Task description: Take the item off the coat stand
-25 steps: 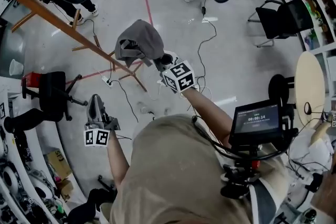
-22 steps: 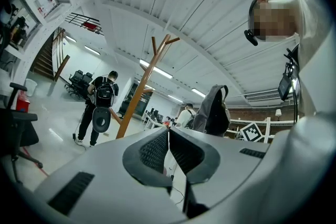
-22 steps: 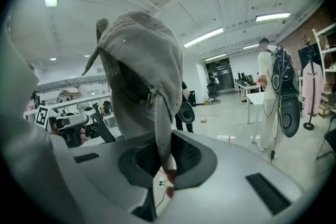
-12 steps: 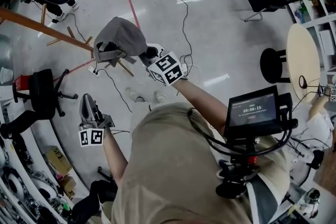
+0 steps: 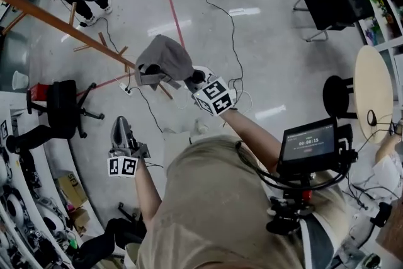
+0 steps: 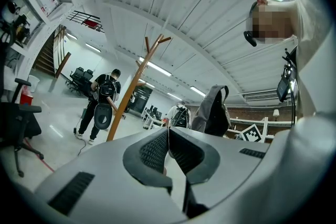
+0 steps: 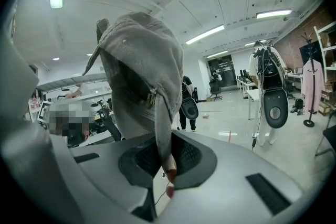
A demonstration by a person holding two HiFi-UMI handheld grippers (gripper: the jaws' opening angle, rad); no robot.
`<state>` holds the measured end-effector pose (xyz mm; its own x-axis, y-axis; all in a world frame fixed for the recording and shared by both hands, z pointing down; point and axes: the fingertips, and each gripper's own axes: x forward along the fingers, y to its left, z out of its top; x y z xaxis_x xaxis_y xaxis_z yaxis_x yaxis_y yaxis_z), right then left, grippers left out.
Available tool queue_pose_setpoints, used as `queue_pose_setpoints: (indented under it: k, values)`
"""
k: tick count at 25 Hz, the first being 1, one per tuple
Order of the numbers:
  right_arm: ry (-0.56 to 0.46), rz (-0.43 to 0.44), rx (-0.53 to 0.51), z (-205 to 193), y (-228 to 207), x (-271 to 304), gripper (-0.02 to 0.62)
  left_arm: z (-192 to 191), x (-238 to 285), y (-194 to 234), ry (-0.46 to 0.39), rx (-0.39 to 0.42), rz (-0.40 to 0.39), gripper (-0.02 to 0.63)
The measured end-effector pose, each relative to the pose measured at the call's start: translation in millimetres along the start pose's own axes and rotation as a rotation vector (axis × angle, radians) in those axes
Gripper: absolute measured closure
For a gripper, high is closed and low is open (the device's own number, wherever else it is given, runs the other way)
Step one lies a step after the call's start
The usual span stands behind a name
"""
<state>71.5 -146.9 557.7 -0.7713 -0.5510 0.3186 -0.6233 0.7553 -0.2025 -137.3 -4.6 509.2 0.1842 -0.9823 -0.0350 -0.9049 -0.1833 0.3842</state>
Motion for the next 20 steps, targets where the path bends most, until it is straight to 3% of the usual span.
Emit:
queue_pose_setpoints:
  k: [11, 14, 20]
  values:
    - [-0.005, -0.018, -0.041, -35, -3, 69, 0.568, -29, 31, 83, 0.01, 0.035, 0.045, 0.586]
    - [-0.059, -0.017, -0.066, -39, -7, 89, 0.568, -40, 38, 126, 0.005, 0.105, 0.15, 0.586]
    - [-0.09, -0.088, -0.034, -52, -37, 130, 0.568, -92, 40, 232, 0.156, 0.157, 0.458, 0.586]
